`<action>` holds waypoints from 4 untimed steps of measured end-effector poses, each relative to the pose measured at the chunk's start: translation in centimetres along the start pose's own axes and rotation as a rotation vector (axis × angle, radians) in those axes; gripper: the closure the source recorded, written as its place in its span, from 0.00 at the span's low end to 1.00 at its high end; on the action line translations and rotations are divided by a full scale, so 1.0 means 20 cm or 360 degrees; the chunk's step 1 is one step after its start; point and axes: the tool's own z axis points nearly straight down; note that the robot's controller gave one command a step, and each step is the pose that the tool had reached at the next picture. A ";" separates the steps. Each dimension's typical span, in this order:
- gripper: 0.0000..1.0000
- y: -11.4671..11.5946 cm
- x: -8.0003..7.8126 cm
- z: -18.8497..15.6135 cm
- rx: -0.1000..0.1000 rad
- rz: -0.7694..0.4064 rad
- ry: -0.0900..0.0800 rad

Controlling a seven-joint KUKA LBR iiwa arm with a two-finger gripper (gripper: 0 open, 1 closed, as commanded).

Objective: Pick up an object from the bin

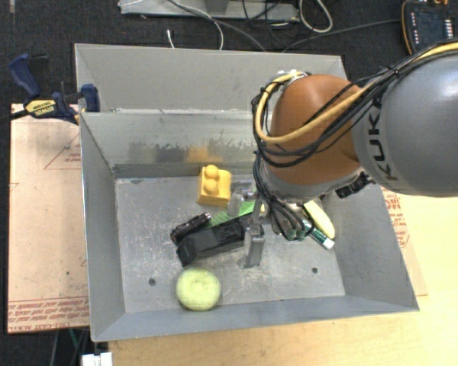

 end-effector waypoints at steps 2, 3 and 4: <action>0.00 -0.09 -0.22 0.66 -0.0017 0.0166 -0.0046; 0.00 -0.09 -0.22 0.67 -0.0009 0.0215 -0.0041; 0.00 -0.06 -0.25 0.67 -0.0014 0.0033 -0.0055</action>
Offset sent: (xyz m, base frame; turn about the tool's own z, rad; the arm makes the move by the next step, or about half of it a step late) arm 0.0349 -0.0213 -0.1370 0.1060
